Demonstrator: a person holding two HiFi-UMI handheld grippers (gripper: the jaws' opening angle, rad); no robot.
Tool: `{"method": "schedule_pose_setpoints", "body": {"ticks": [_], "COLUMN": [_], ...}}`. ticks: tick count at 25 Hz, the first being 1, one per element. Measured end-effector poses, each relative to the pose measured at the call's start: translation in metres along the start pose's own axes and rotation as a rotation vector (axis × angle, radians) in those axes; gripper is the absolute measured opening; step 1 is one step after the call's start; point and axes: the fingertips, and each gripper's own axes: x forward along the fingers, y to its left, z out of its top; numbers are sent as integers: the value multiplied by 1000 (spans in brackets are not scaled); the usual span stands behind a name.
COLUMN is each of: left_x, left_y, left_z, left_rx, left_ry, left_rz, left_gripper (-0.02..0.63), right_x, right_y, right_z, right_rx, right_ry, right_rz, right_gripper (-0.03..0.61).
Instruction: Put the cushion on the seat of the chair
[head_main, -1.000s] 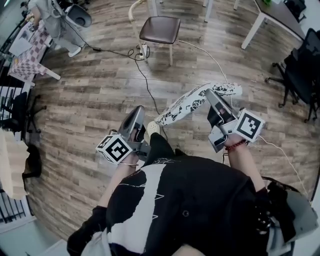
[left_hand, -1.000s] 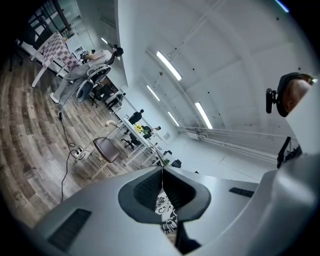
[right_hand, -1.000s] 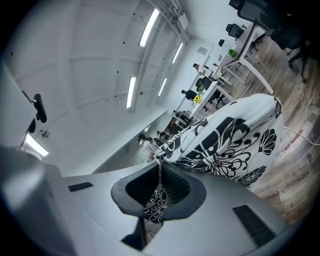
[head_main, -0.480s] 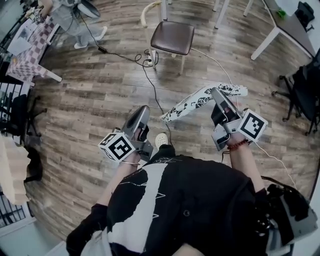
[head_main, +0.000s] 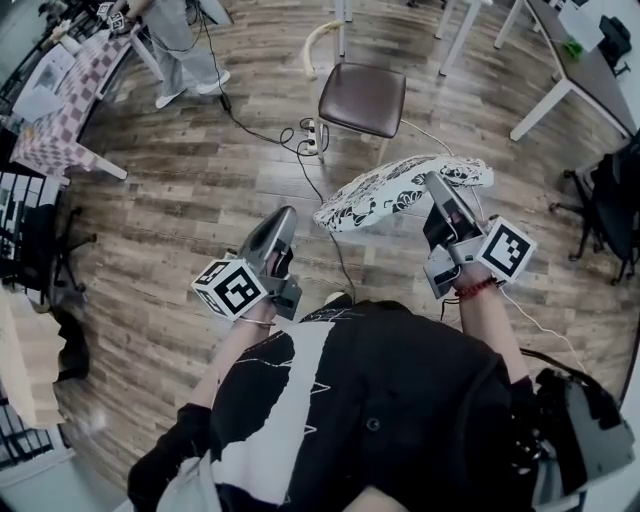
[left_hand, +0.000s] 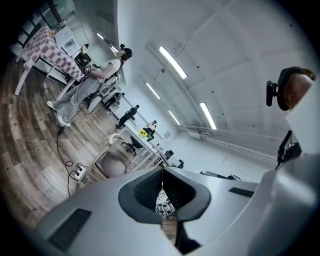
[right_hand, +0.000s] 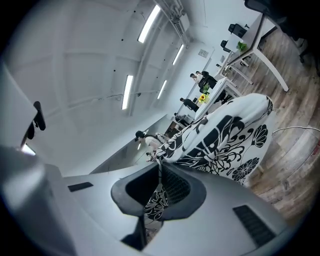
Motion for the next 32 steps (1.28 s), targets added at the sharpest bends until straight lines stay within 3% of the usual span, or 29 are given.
{"method": "schedule_pose_setpoints", "body": {"ticks": [3, 15, 23, 32], "left_x": [7, 24, 112, 196], "left_y": [2, 25, 43, 58], "left_z": [-2, -22, 21, 42], "left_rx": [28, 13, -5, -30], "left_ry": [6, 44, 53, 21], "left_rz": [-7, -17, 43, 84], "left_gripper": [16, 15, 15, 15], "right_x": [-2, 4, 74, 128], "right_y": [-8, -42, -98, -155], "right_z": [-2, -7, 67, 131], "right_rx": [11, 9, 44, 50], "right_ry": [-5, -23, 23, 80], "right_rz": [-1, -28, -34, -28], "right_gripper": [28, 28, 28, 28]}}
